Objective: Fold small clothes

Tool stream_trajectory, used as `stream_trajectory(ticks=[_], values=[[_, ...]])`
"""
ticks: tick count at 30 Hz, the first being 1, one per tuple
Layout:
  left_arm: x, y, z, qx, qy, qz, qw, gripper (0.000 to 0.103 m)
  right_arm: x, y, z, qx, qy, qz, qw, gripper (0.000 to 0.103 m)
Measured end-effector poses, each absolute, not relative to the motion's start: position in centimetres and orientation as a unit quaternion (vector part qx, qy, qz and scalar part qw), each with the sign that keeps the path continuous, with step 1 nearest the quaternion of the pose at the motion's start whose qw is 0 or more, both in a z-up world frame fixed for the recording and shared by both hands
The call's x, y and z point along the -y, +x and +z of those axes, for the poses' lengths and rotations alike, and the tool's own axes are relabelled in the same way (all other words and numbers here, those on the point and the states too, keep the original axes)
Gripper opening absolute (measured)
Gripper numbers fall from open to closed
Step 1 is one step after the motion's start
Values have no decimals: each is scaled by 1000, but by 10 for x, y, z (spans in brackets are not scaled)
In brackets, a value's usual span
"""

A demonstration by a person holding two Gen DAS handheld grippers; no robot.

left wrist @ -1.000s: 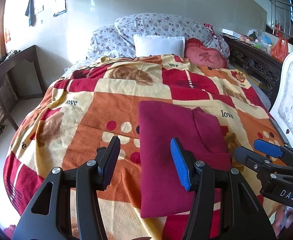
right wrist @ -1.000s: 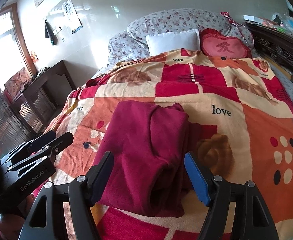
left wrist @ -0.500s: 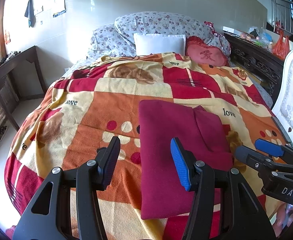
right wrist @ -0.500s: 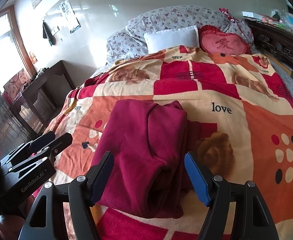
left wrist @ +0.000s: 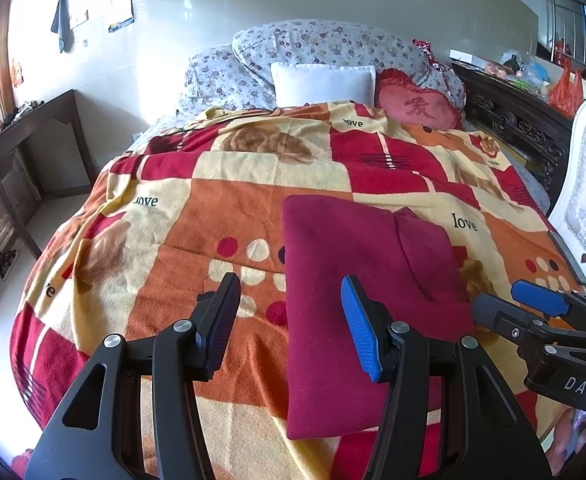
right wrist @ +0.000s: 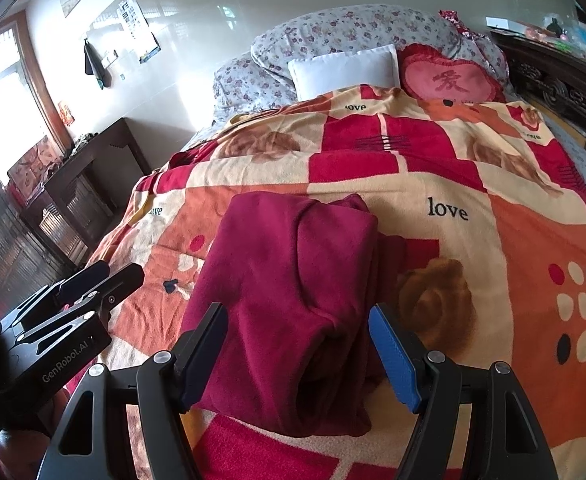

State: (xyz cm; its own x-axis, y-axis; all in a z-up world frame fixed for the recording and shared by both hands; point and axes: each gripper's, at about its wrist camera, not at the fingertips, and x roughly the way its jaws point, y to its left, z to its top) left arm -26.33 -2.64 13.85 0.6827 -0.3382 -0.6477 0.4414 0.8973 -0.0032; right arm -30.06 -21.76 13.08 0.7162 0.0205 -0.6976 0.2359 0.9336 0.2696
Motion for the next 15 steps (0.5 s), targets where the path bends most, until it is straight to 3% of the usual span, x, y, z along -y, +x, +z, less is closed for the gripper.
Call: stream_trajectory(ticks=[15], values=[[29,-257,128,-344,82,-202,913,52,220,-296,122,-384,177,-57,904,71]])
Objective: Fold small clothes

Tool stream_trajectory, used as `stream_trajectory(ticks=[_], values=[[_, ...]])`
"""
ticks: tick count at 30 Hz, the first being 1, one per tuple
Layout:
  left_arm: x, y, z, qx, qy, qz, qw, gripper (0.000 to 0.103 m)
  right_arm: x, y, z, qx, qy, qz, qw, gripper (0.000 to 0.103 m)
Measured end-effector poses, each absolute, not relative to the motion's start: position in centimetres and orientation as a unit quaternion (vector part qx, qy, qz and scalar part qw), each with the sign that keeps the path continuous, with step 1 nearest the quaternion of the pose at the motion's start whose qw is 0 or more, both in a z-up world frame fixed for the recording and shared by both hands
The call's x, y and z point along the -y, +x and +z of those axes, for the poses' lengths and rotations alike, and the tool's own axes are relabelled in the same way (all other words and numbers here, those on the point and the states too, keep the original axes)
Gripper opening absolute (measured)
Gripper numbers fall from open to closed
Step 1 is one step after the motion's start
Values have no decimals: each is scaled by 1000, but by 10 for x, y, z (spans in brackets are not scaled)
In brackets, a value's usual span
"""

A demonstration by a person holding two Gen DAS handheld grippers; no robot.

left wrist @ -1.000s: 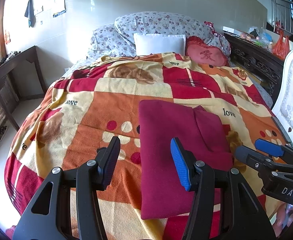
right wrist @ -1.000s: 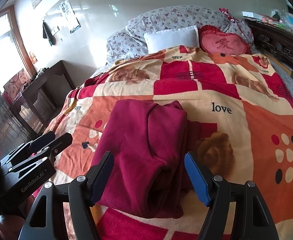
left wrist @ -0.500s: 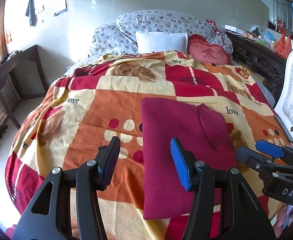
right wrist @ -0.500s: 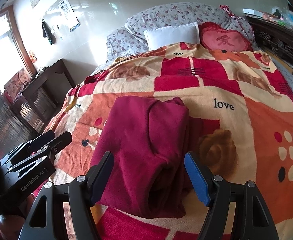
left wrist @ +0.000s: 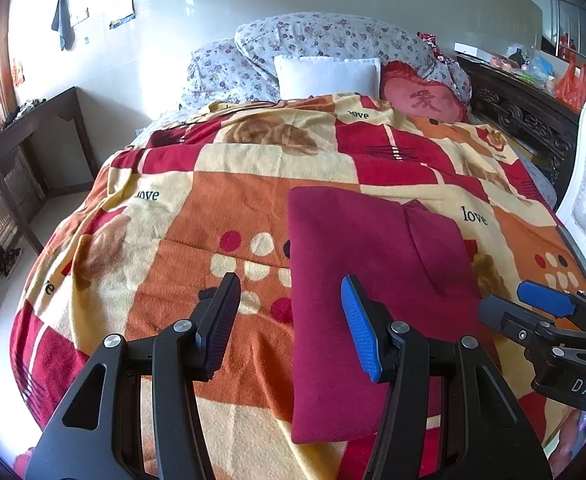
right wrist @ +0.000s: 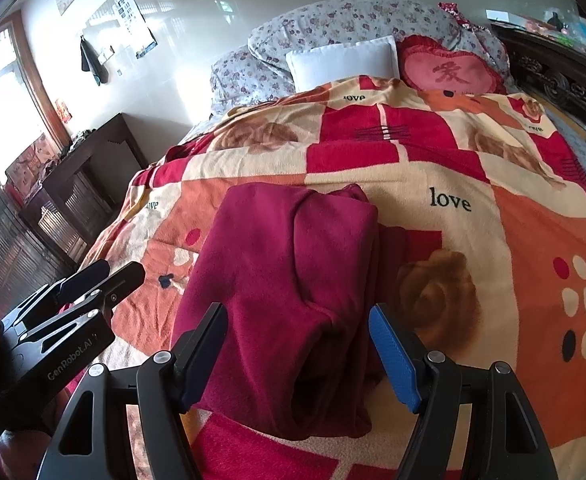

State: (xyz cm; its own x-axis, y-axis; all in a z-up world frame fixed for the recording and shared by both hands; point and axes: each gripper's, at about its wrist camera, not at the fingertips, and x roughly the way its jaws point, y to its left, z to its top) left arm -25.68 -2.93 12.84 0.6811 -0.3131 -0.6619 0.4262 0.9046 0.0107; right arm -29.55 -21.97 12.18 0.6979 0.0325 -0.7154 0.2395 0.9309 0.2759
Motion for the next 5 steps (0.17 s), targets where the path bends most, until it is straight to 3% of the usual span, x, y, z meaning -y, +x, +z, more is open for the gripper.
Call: stream_trajectory(ticks=[5], values=[[25,-248,123,-354,74,-200,911,52,224,-293,116,-386,181,-57,903,71]])
